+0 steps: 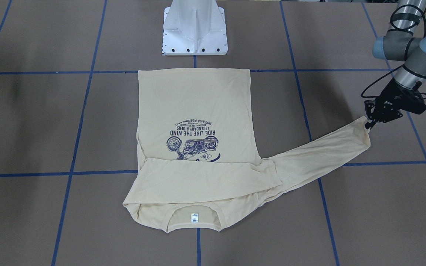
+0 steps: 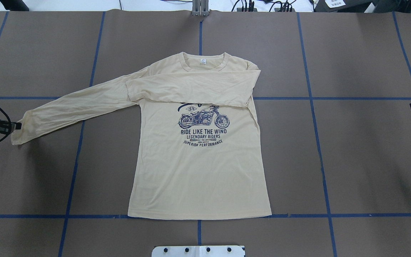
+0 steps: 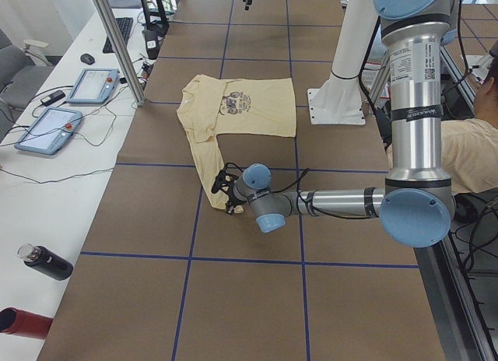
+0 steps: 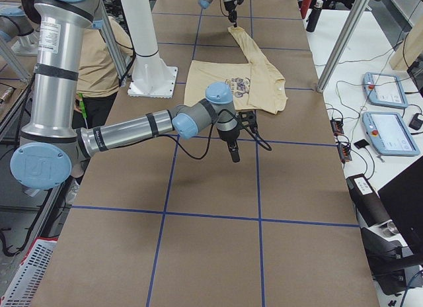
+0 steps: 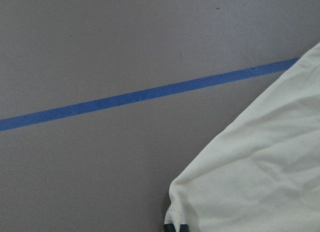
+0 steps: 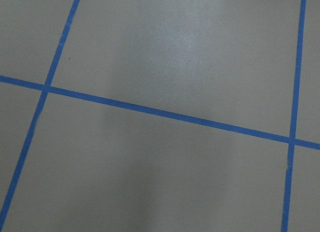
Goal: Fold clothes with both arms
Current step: 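Carry the sleeve with the left gripper across the shirt body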
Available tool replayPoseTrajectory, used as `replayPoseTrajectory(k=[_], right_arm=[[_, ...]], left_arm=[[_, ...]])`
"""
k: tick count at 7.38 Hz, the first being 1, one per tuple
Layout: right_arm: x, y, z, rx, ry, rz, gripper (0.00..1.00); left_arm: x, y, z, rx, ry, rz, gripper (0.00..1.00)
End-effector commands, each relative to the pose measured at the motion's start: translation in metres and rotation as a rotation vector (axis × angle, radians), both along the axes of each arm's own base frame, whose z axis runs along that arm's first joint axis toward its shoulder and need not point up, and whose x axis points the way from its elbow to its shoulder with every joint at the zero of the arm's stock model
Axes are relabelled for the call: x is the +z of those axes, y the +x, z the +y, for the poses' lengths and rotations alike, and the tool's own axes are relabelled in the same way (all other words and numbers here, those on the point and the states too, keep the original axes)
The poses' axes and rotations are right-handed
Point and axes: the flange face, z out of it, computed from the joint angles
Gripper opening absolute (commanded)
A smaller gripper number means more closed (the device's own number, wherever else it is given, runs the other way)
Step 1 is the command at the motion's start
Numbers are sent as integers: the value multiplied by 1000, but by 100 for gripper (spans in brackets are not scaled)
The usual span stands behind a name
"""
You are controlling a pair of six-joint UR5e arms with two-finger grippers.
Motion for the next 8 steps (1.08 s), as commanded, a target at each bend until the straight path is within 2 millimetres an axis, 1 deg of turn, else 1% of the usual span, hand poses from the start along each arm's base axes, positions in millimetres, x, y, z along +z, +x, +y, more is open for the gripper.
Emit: replayPoseTrajectory(k=[1, 2, 3, 4, 5, 6, 7, 8], right_arm=[[0, 0, 0, 0, 0, 0, 100], [1, 0, 0, 0, -1, 0, 100], [1, 0, 0, 0, -1, 0, 100], [1, 0, -1, 0, -1, 0, 100], [0, -1, -1, 1, -2, 0, 100], [0, -1, -1, 1, -1, -1, 100], [0, -1, -1, 1, -1, -1, 100], [1, -1, -2, 1, -2, 0, 100]], left_arm=[[-100, 0, -10, 10, -54, -18, 0], [-172, 2, -10, 12, -91, -39, 0], [-243, 12, -22, 7, -124, -54, 0], [-309, 32, -47, 9, -152, -73, 0], [-372, 59, -64, 26, -183, -95, 0], [-421, 90, -78, 10, -256, -85, 0], [-454, 134, -84, 3, -317, -51, 0], [-496, 169, -106, -14, -357, -37, 0]])
